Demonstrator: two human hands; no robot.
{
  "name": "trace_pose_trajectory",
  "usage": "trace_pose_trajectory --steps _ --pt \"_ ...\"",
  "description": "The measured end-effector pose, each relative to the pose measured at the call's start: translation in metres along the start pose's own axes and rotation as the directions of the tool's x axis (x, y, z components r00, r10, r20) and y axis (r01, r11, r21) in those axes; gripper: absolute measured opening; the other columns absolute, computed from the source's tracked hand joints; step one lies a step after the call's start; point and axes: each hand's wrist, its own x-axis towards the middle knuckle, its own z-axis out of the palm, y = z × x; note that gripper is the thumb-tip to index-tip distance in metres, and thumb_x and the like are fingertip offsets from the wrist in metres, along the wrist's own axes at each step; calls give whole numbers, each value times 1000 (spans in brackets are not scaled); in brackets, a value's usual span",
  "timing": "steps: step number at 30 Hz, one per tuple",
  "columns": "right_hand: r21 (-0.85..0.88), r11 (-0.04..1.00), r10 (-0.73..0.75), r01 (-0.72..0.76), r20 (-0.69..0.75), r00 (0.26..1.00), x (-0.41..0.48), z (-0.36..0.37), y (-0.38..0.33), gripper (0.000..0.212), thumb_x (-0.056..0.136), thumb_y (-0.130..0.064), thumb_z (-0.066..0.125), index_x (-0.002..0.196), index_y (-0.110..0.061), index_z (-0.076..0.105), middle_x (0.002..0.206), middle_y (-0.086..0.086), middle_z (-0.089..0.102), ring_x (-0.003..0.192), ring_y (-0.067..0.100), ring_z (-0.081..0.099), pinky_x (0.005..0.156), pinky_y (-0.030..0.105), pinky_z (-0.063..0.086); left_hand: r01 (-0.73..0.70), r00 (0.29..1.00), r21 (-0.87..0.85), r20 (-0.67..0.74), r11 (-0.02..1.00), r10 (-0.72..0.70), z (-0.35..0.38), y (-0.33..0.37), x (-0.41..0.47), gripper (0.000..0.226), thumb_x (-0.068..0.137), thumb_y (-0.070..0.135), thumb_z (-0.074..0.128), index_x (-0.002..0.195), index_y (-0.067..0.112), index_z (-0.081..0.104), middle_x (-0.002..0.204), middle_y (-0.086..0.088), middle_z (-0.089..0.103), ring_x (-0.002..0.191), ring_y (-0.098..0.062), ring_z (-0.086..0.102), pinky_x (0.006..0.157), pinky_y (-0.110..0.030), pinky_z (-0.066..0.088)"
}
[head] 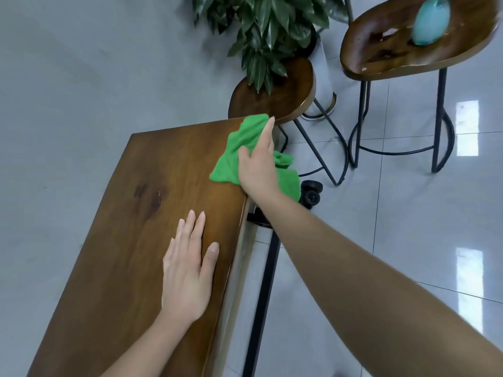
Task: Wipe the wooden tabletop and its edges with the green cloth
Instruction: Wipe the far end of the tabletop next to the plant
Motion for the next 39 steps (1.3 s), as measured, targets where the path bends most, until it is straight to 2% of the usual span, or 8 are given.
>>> trace_pose_trajectory --steps 4,8,10,13,17,24,31,39 --pt "1 1000 6 -6 0 1000 20 -7 -9 89 113 -13 47 176 -28 -14 185 7 10 156 26 41 103 24 32 1 1000 0 2 1000 -1 -1 1 1 70 112 75 16 176 46 13 184 25 4 170 -1 -2 140 -54 11" --pt "67 998 -3 0 44 999 -29 -1 8 87 115 -14 47 177 -33 -11 186 0 6 169 21 20 135 45 22 -16 1000 2 -7 1000 16 0 -1 0 70 113 73 16 177 44 14 185 22 6 171 -2 -1 139 -54 13" --pt "81 997 -14 7 79 997 -81 7 28 85 115 -17 47 177 -36 -8 186 -11 0 171 10 6 139 51 13 -19 1000 -1 -6 1000 19 1 -3 0 71 113 73 16 177 43 15 185 21 6 171 -3 -1 139 -54 12" --pt "156 988 -18 1 110 994 -168 21 59 82 116 -18 45 178 -35 -6 185 -18 -2 168 -2 -1 140 48 11 -30 1000 5 1 1000 30 1 -5 2 69 114 70 12 177 41 14 186 19 5 171 -4 -2 140 -51 9" --pt "175 984 11 -32 118 993 -222 34 74 81 114 -12 45 178 -31 -2 185 -17 8 169 4 9 138 49 19 -29 1000 27 7 999 29 0 -5 0 68 114 63 7 178 40 13 185 19 4 171 -5 -2 138 -45 5" --pt "134 991 -22 10 91 996 -168 21 48 84 115 -16 48 178 -33 -6 185 -10 7 169 7 12 138 47 18 -30 1000 1 -5 1000 30 0 -5 1 67 116 61 9 178 36 19 186 14 11 172 -9 4 140 -49 10" --pt "-9 1000 18 -18 72 997 -84 7 16 85 116 -23 48 177 -34 -10 180 6 26 156 28 42 124 40 32 -34 999 -1 0 999 34 1 -19 -35 70 114 68 17 178 38 17 186 15 11 172 -11 7 139 -49 13" --pt "-8 999 -31 31 57 998 -161 19 27 76 119 -21 40 178 -37 -5 182 3 22 163 25 34 134 54 30 -53 999 2 7 999 53 -3 -78 -129 73 111 73 12 177 42 16 185 17 10 172 -9 5 139 -50 12"
